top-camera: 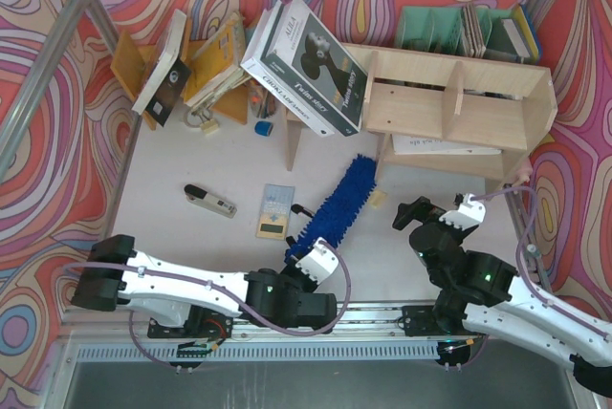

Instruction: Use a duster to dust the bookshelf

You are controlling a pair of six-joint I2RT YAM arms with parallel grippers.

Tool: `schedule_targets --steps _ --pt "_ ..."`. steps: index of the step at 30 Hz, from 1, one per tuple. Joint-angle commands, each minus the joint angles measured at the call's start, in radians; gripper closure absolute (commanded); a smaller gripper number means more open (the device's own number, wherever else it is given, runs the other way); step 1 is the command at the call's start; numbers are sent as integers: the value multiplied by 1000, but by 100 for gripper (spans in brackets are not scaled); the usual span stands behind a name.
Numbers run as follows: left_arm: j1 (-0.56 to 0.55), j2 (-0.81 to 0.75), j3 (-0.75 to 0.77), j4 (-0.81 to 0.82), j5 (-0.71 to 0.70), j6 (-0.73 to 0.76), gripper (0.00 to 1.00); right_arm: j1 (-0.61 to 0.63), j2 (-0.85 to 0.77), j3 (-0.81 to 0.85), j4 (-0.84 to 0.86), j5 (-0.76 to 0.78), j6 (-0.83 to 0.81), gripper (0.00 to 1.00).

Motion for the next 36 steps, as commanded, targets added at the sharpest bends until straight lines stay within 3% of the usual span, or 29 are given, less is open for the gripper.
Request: schedule_targets --steps 1,15,28,36 --pt "0 -32 62 -2 -50 32 100 4 -12 -7 -49 14 19 1" --pt "3 -349 20 103 -202 133 100 5 -117 -11 -71 46 -31 1" --pt "73 -175 -28 111 -9 67 100 4 -124 -28 -46 55 -48 1" --pt "75 -172 83 84 -83 168 100 5 -168 -41 -36 52 -59 1"
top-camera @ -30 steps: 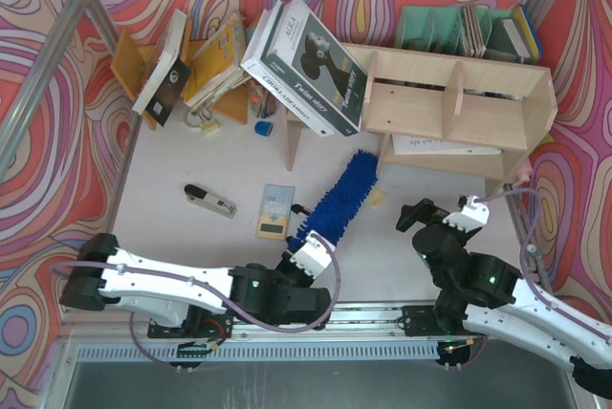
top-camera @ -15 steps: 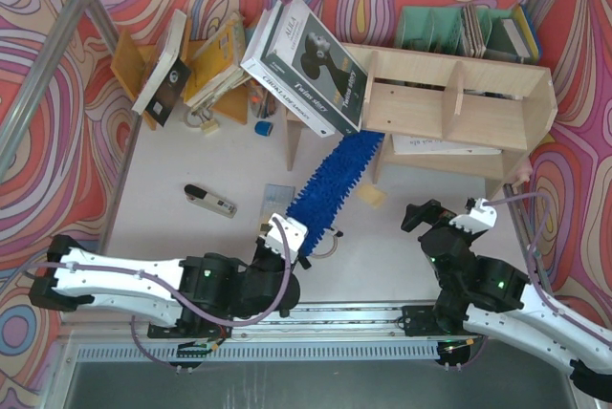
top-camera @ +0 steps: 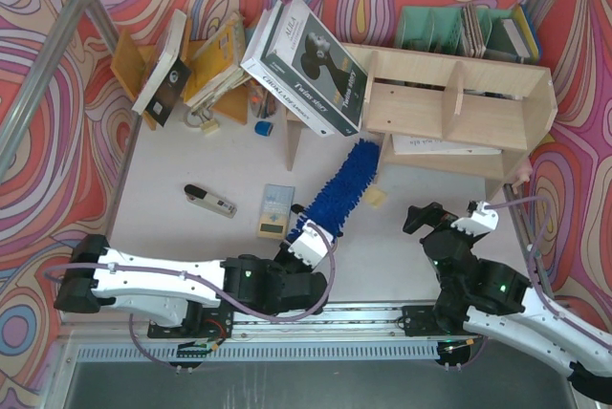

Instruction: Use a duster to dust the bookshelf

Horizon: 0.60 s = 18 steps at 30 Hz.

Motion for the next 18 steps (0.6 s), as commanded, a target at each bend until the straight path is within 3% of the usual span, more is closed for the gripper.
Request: schedule_targets --steps 1,10,18 --pt "4 -63 88 33 -76 85 100 4 -24 -11 17 23 -13 1" --pt "5 -166 127 31 -117 132 100 4 -56 -20 32 18 -33 1" --pt "26 -105 56 30 -65 53 100 5 -59 -25 43 14 -41 1"
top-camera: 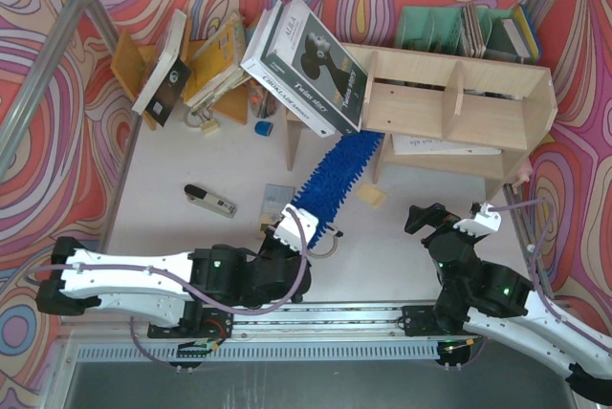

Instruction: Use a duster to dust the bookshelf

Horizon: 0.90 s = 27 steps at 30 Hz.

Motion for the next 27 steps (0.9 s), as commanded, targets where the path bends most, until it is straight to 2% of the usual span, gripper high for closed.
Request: schedule_targets --steps 1,8,14,20,27 --pt "16 60 -46 40 16 -45 100 5 -8 -9 19 15 -19 1" --pt "33 150 -49 35 42 -70 100 5 5 -11 31 12 -28 1" --pt "34 99 -6 31 -3 -20 100 4 17 -5 13 19 -7 1" --pt "34 9 7 100 -16 49 100 5 12 -5 12 21 -8 1" --pt "35 6 -20 119 6 33 100 4 7 -7 12 21 -8 1"
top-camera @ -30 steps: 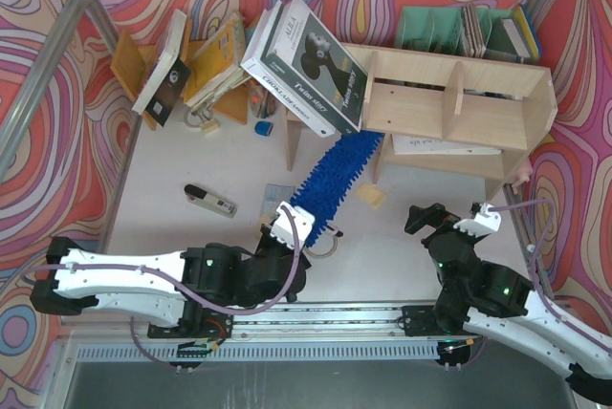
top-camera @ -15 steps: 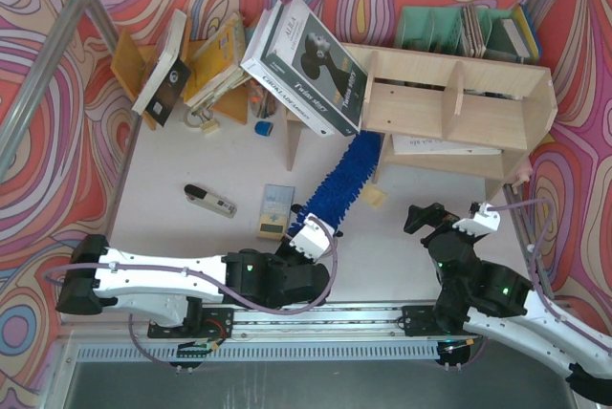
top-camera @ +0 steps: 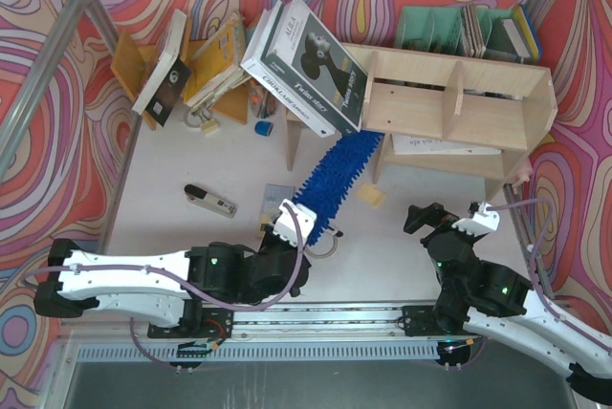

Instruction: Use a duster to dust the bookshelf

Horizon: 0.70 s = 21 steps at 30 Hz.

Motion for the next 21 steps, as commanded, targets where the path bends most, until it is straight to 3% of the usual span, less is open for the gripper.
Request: schedule_targets --steps 1,9,13,21 --pt "3 28 -3 47 -15 -5 100 3 -4 -5 1 21 6 1" --pt "3 175 -34 50 52 -64 100 4 6 -2 -1 20 8 1" --pt "5 253 31 13 57 -46 100 5 0 -1 0 16 4 1" --pt "5 172 60 43 1 12 100 5 -20 -8 1 16 2 1"
